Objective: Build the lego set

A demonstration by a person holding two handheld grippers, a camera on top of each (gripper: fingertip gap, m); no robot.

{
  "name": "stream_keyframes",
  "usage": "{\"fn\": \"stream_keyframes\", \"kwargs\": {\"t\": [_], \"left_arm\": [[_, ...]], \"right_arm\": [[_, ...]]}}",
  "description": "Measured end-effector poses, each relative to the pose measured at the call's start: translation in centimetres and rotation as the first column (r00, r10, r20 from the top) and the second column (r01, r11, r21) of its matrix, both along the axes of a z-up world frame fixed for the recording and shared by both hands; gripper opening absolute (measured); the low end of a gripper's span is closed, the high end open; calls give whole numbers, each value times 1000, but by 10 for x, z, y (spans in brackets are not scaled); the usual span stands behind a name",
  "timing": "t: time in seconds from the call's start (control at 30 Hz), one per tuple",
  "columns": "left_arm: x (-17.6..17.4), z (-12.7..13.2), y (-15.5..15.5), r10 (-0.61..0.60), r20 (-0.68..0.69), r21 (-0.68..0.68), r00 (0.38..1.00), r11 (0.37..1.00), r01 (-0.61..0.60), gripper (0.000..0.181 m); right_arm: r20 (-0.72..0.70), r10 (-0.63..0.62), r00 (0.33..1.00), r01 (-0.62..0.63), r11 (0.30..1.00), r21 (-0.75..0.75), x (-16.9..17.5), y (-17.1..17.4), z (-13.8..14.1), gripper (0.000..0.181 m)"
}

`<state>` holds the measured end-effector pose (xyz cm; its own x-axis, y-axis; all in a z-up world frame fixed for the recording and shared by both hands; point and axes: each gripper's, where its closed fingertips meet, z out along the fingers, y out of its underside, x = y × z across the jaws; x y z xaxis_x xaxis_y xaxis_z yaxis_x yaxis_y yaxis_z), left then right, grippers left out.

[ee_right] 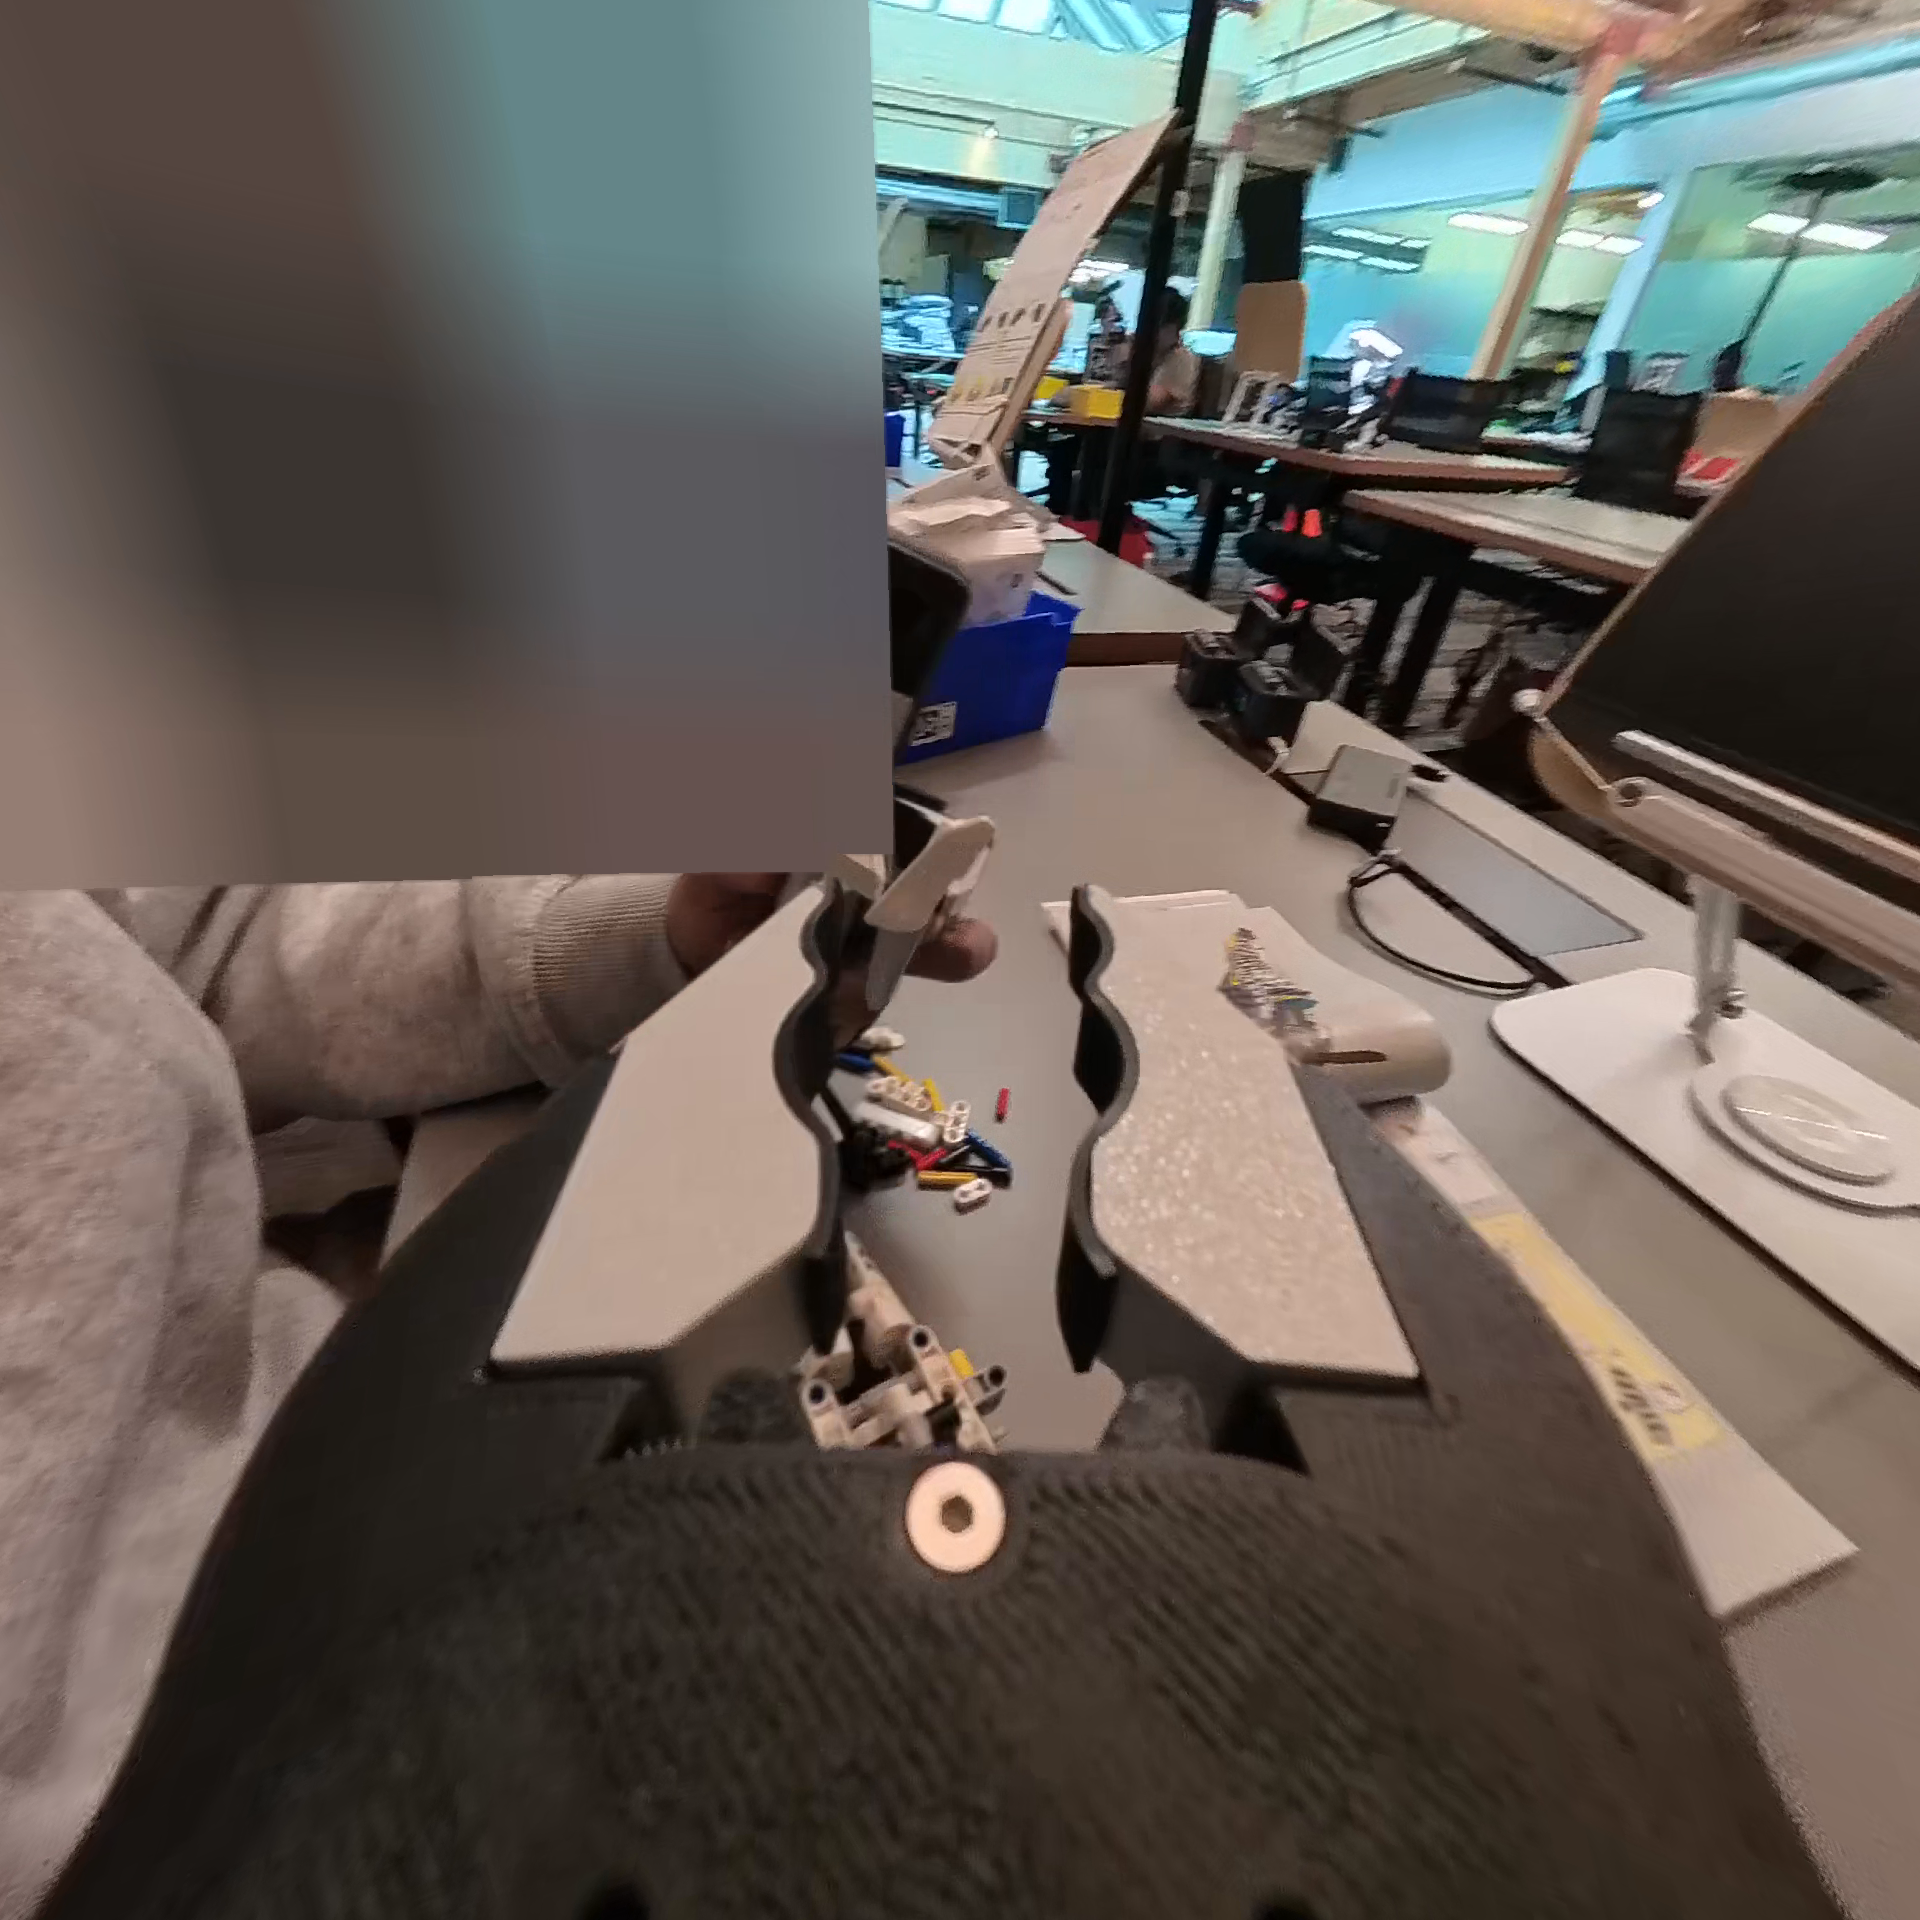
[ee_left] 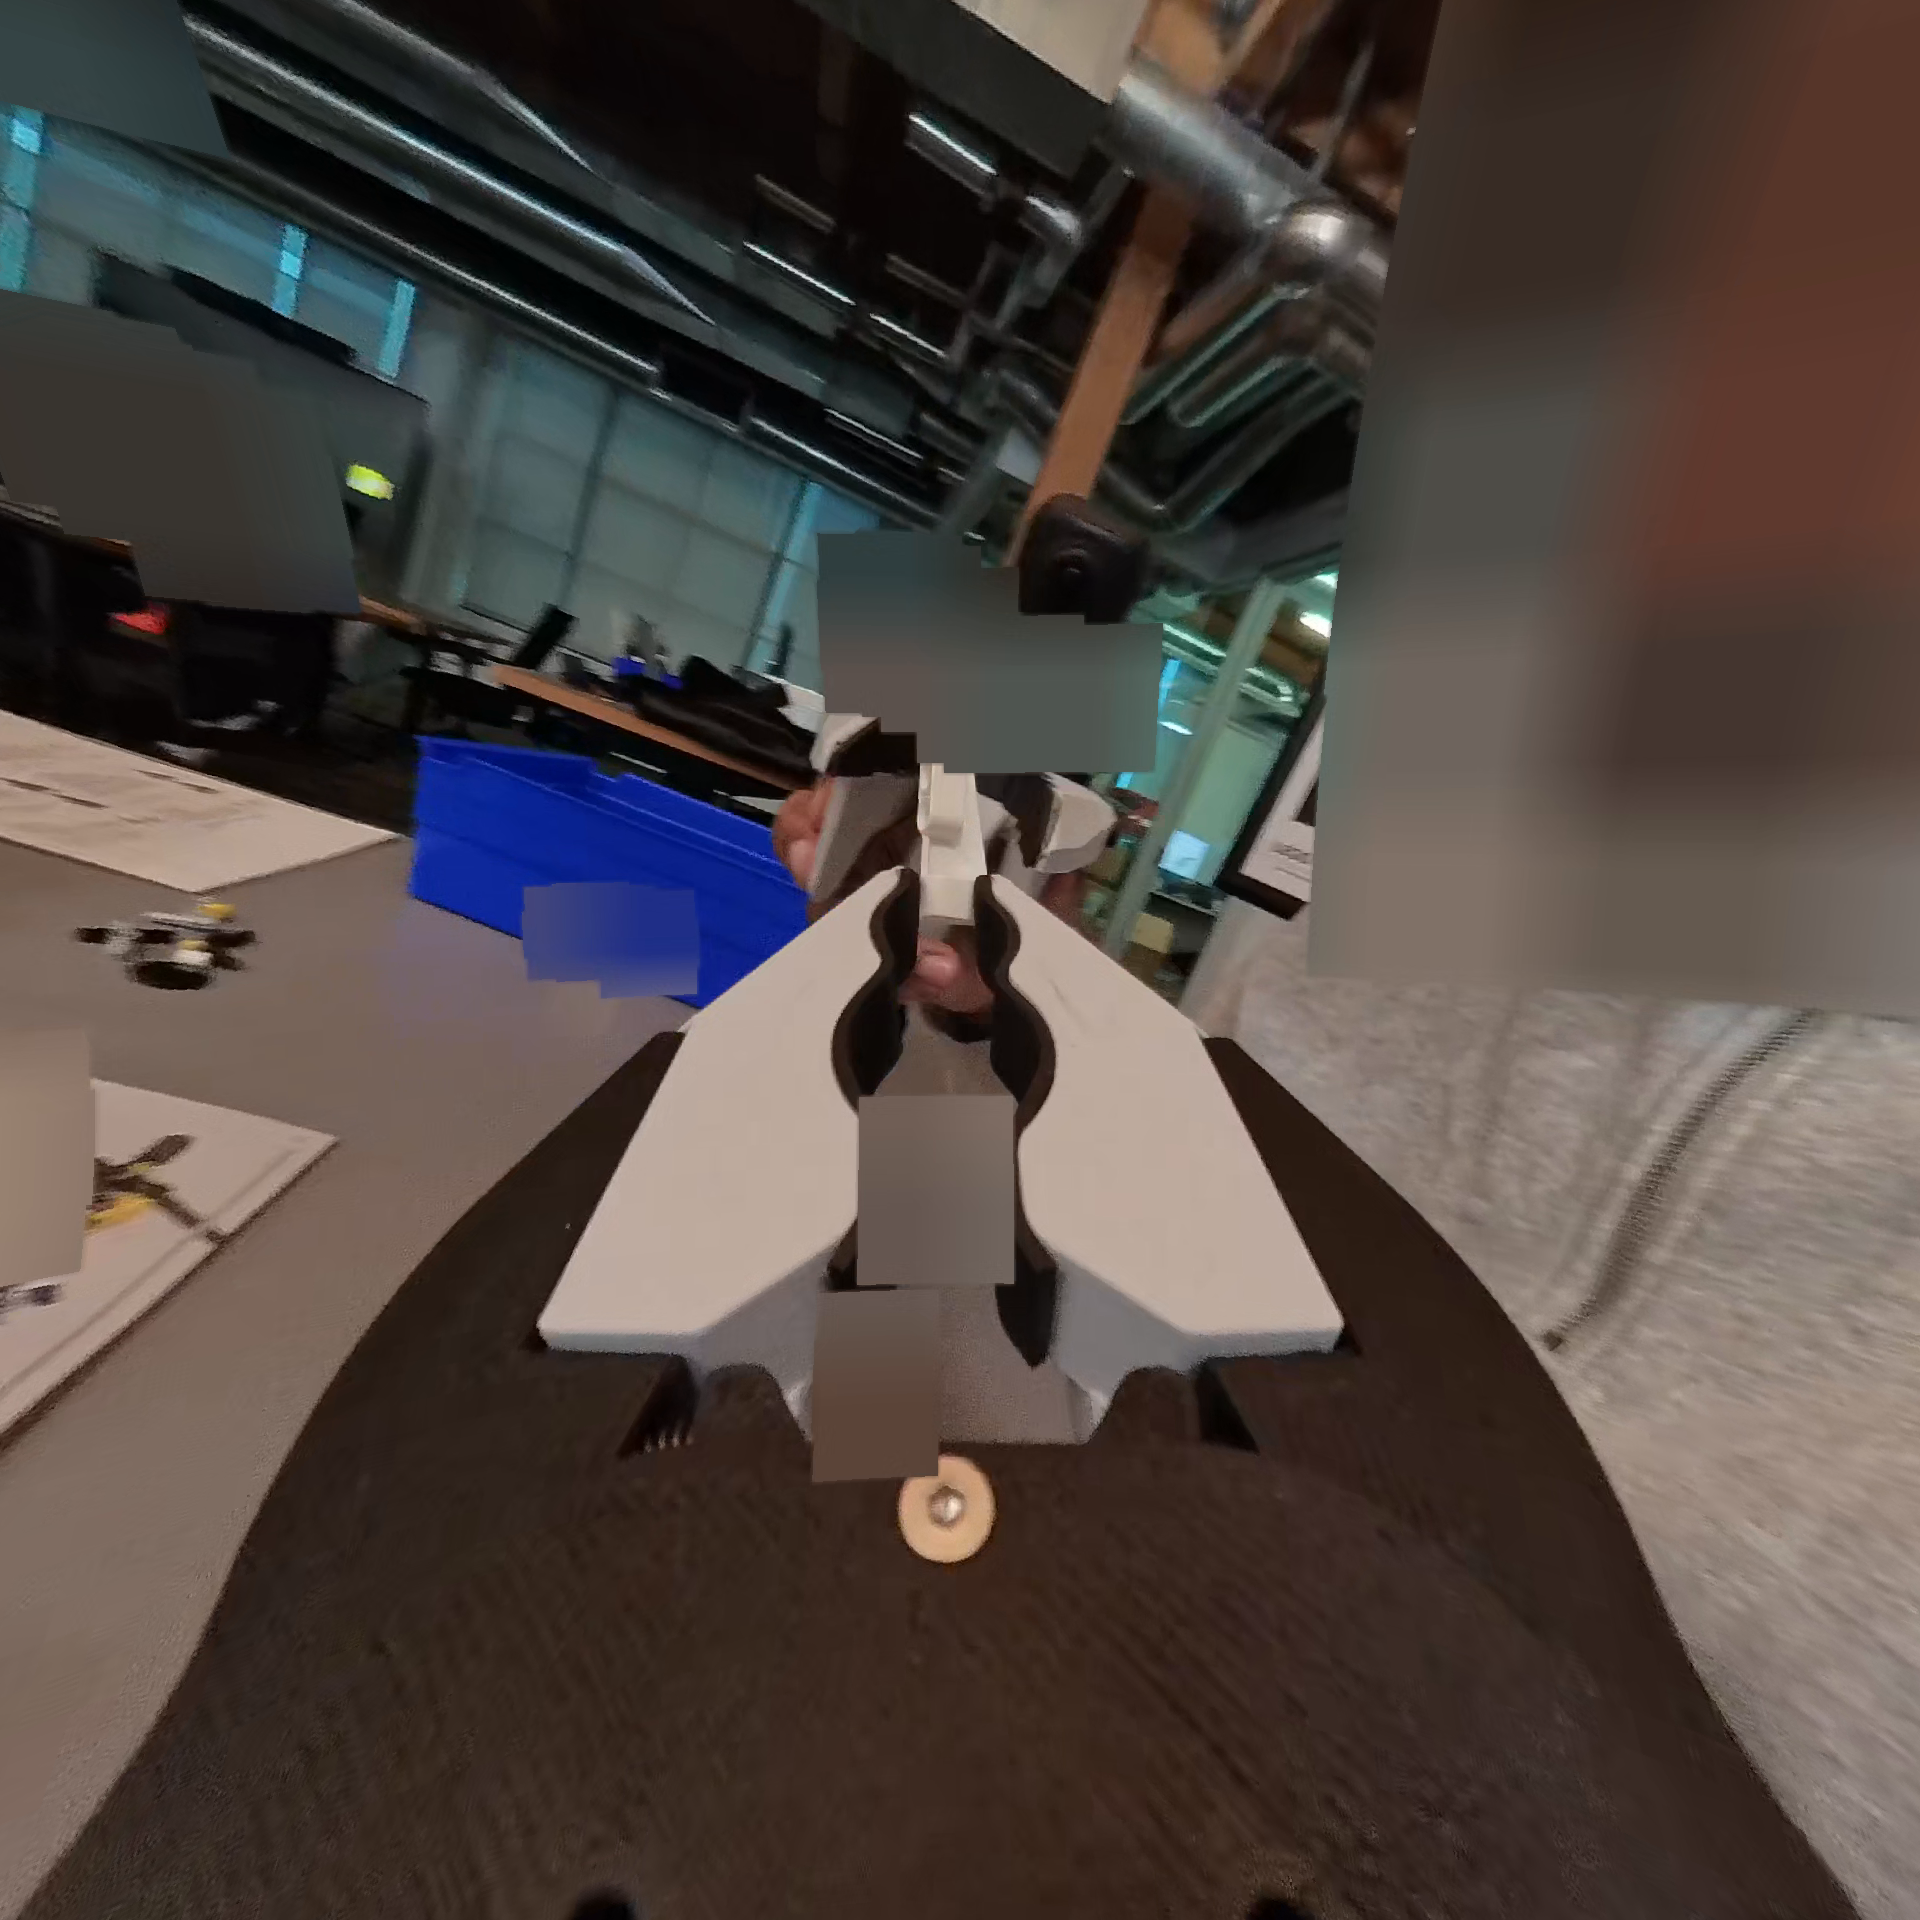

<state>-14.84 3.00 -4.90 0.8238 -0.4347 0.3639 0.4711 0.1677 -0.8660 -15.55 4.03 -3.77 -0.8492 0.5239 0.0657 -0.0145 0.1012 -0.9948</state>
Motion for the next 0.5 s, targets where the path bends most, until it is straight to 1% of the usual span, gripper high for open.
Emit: {"fn": "stream_keyframes", "kwargs": {"t": [0.03,0.2,0.37,0.5], "left_arm": [[4,1,0,-28,2,3,1000,1000,28,8],[15,-2,1,-83,-18,-10,996,996,83,8],[20,-3,1,-114,-22,-16,993,993,114,8],[22,-3,1,-127,-20,-16,992,992,127,8]], "right_arm": [[14,19,1000,-19,1000,-2,2,0,-1,42],[5,71,997,-71,997,3,9,-8,-2,42],[-4,91,996,-91,994,58,13,-17,-10,34],[-7,117,993,-116,992,47,17,-20,-8,27]]}}
